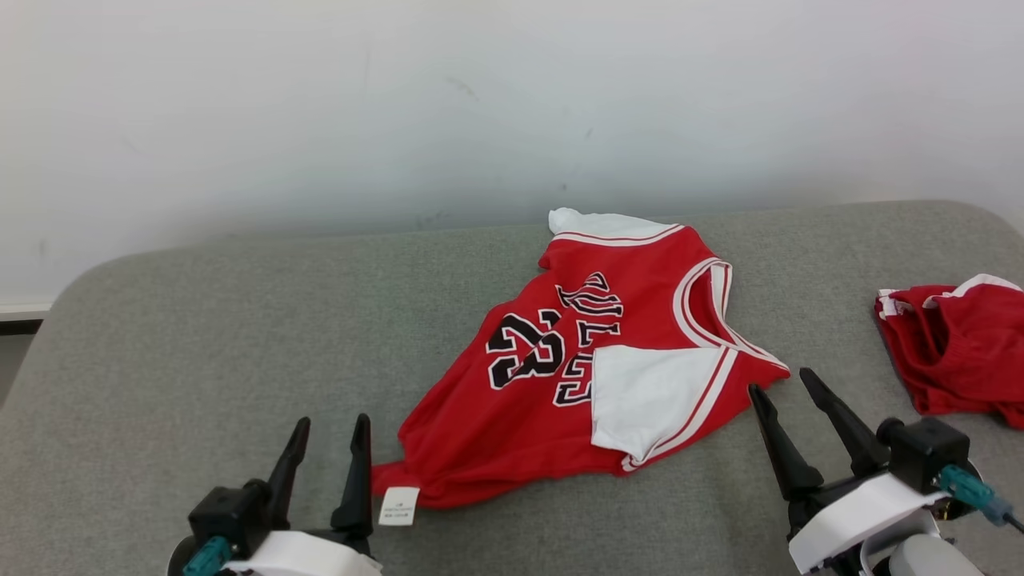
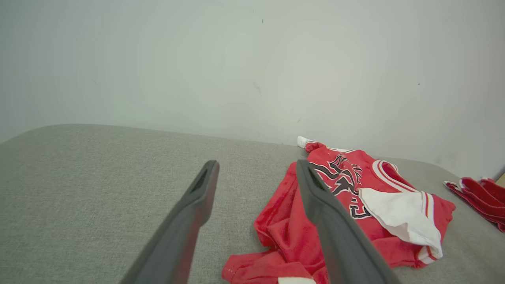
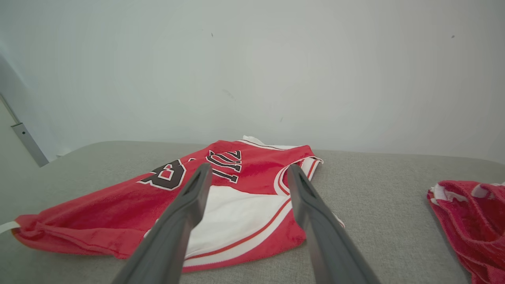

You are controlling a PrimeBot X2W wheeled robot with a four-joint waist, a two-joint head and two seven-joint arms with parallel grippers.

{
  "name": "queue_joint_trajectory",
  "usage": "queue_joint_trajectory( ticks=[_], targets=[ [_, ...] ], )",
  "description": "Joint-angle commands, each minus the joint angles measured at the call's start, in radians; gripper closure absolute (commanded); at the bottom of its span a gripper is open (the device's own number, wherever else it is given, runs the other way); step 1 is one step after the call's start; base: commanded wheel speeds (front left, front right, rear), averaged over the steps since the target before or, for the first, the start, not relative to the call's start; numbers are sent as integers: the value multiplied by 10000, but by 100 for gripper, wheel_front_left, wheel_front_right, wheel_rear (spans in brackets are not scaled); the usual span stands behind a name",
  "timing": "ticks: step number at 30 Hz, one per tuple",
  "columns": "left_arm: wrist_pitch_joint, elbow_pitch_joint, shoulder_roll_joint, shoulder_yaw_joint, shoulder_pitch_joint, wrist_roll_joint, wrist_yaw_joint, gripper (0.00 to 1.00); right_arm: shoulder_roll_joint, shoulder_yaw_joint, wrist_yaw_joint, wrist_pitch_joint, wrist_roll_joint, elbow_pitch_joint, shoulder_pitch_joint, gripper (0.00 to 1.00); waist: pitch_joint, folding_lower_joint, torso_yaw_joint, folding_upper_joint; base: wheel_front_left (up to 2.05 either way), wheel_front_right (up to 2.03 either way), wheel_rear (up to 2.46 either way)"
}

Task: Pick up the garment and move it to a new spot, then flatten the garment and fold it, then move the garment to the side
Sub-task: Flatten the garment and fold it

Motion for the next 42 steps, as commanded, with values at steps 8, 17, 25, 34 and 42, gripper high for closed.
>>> queue_joint_trajectory(
  ticks=[8,17,25,34,42],
  targets=[
    [-2,45,41,-96,-97,140,-79,0,357,-724,-24,666,-897,-661,523,0,147,0,176,-1,0,0,0],
    [-2,48,39,-282,-526,-17,-119,0,-23,-240,-24,2606,-37,313,-1305,0,868,0,1162,-1,0,0,0],
    [-2,67,39,-385,-874,-170,-86,0,-531,1218,-24,4267,916,2040,-3266,0,1511,0,2117,-1,0,0,0],
    [-2,51,38,-456,-1041,-317,-42,0,-593,2649,-24,5280,2026,3238,-4320,0,1783,0,2629,-1,0,0,0],
    [-2,8,38,-477,-1122,-425,-5,0,-352,3280,-24,5734,2471,4488,-4660,0,1957,0,2738,-1,0,0,0]
  ],
)
